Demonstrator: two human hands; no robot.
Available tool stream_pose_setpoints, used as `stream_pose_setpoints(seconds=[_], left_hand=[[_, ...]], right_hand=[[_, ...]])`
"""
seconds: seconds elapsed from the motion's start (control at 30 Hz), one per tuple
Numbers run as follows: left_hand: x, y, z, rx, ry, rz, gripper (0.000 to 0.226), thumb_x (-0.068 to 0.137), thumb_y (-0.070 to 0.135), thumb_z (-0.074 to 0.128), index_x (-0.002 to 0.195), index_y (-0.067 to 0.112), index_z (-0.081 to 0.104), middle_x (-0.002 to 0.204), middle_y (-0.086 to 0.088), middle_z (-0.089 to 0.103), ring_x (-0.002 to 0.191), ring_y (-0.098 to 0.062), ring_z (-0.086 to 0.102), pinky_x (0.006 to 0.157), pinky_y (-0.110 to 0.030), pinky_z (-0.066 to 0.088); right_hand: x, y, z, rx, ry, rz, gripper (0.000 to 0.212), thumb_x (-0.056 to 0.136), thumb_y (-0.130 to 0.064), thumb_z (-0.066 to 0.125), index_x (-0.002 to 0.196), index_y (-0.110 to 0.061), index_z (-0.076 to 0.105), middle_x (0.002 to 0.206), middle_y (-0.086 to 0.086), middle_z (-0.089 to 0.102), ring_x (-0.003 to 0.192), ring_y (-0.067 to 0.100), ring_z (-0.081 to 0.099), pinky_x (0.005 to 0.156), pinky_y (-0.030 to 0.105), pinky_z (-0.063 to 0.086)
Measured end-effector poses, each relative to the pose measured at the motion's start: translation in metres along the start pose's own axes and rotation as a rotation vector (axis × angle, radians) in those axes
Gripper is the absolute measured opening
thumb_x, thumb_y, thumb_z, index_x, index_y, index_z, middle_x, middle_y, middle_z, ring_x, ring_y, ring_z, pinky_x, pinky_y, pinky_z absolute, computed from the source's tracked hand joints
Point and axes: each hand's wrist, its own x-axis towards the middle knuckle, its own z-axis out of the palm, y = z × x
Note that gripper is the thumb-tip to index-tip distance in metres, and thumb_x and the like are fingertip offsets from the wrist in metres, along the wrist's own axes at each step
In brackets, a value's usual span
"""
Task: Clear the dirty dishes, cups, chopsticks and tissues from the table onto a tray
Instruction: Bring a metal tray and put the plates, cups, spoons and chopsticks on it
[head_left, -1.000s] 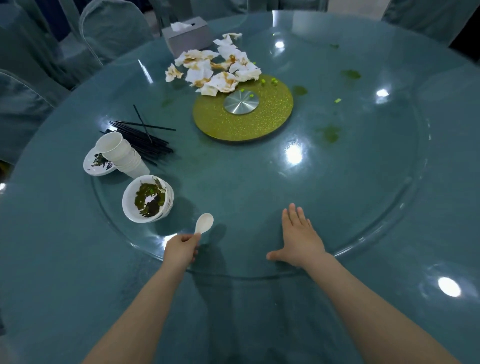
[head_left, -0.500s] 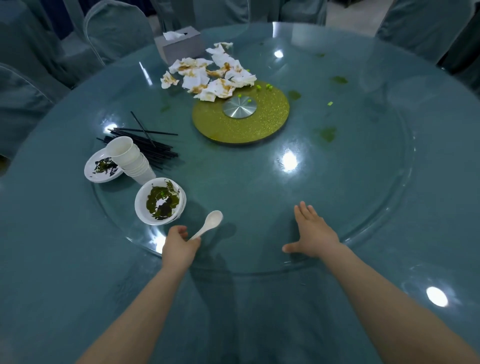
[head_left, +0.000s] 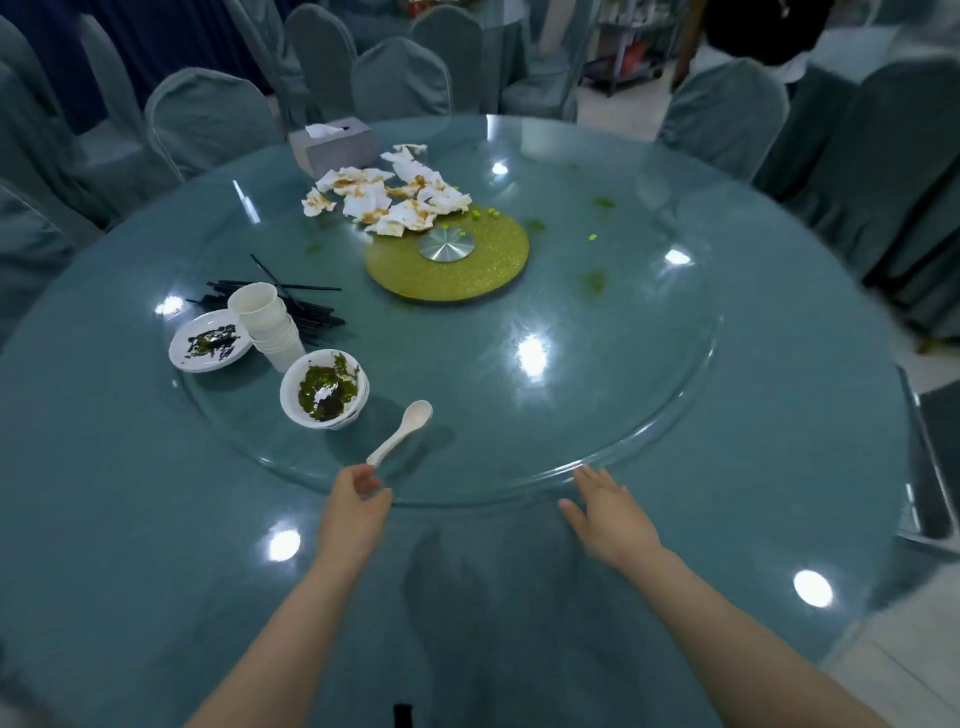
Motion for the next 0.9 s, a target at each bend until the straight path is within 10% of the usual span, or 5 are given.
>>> stream_pose_setpoints(seconds=[0.57,0.9], left_hand=[[-0.204,0.017,0.100,-0.133,-0.898,0.102,0.038,0.066,0.023,0.059,0.104,0.026,0.056,0.098,0.006,0.068,0.088,-0.015,0.062,0.071,-0.024,0.042],[-0.381,0.058,0.173,-0.070,-1.257,0.380,0.026,0.096,0.006,0.047,0.109,0.021,0.063,0.097,0.004,0.072,0.086,-0.011,0.068,0.079,-0.022,0.050]], right_hand=[[-0.266,0.067,0.018,0.413,0.395,0.331,0.046,0.093,-0.032,0.058,0.137,-0.021,0.049,0.140,-0.003,0.052,0.130,0.014,0.045,0.107,0.022,0.028],[-0.455,0.130,-0.027,0.902,0.949,0.438,0.024,0.088,-0.010,0.064,0.106,-0.027,0.064,0.102,-0.010,0.070,0.094,0.002,0.065,0.088,0.026,0.052]])
